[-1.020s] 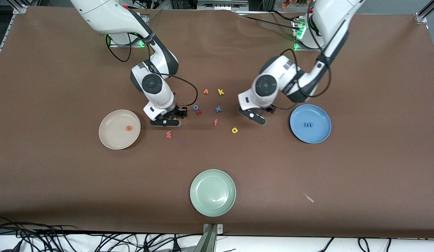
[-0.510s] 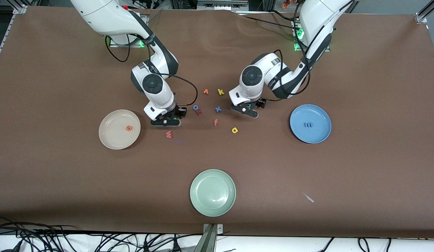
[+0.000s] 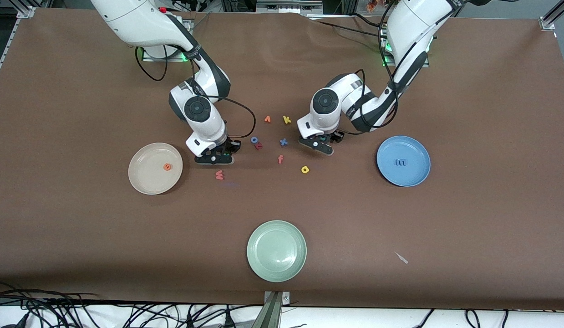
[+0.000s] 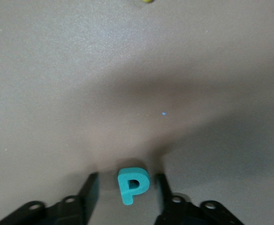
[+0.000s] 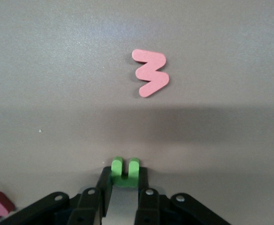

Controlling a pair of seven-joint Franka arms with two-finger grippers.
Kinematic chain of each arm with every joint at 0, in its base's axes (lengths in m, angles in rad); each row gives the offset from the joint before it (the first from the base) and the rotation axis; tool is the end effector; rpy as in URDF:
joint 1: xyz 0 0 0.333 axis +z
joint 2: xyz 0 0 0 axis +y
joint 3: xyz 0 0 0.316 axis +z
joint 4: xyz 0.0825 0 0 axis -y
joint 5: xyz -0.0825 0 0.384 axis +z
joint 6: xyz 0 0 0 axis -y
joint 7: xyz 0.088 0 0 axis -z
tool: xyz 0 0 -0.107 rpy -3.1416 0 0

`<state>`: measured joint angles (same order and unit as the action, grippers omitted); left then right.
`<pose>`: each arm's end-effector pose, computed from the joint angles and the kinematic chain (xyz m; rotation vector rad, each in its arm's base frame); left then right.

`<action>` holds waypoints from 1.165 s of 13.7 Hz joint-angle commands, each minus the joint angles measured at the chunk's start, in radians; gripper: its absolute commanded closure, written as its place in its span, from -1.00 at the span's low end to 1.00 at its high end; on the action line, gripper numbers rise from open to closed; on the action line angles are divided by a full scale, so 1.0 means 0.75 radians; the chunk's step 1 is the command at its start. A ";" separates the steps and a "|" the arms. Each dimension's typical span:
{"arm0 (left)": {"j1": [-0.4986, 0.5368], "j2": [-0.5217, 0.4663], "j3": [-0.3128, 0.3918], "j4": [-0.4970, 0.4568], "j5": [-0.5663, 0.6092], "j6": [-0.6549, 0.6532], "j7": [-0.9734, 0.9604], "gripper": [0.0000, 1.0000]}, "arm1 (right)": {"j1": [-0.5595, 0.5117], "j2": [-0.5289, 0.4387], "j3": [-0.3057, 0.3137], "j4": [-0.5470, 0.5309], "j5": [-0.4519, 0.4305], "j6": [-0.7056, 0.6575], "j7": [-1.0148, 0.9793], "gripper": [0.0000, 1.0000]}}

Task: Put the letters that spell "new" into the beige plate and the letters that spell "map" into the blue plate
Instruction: 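Place the u on the white plate while the left gripper places the P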

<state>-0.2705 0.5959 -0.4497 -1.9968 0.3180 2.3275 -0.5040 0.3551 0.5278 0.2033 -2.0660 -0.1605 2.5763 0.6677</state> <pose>0.4420 -0.3812 0.1691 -2.9961 0.6295 0.2675 0.4977 0.3141 0.1773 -3.1290 0.0004 0.0164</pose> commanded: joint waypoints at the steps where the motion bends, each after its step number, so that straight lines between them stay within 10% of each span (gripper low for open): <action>1: 0.005 -0.013 -0.002 -0.037 0.050 0.016 -0.027 0.69 | -0.023 -0.063 -0.001 -0.017 -0.021 -0.015 -0.053 0.67; 11: 0.301 -0.228 -0.006 0.020 0.028 -0.356 0.503 0.88 | -0.293 -0.350 -0.174 -0.170 -0.040 -0.255 -0.855 0.63; 14: 0.468 -0.267 -0.006 0.016 0.026 -0.418 0.698 0.87 | -0.297 -0.344 -0.208 -0.188 -0.038 -0.230 -0.878 -0.29; 16: 0.599 -0.247 -0.008 0.014 -0.051 -0.414 0.823 0.85 | -0.295 -0.342 -0.202 -0.189 -0.025 -0.228 -0.856 -0.30</action>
<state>0.1021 0.4218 -0.4426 -1.9677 0.3240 2.0252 0.0213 0.1310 0.2928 0.0418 -2.1801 -0.1755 2.3885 0.0172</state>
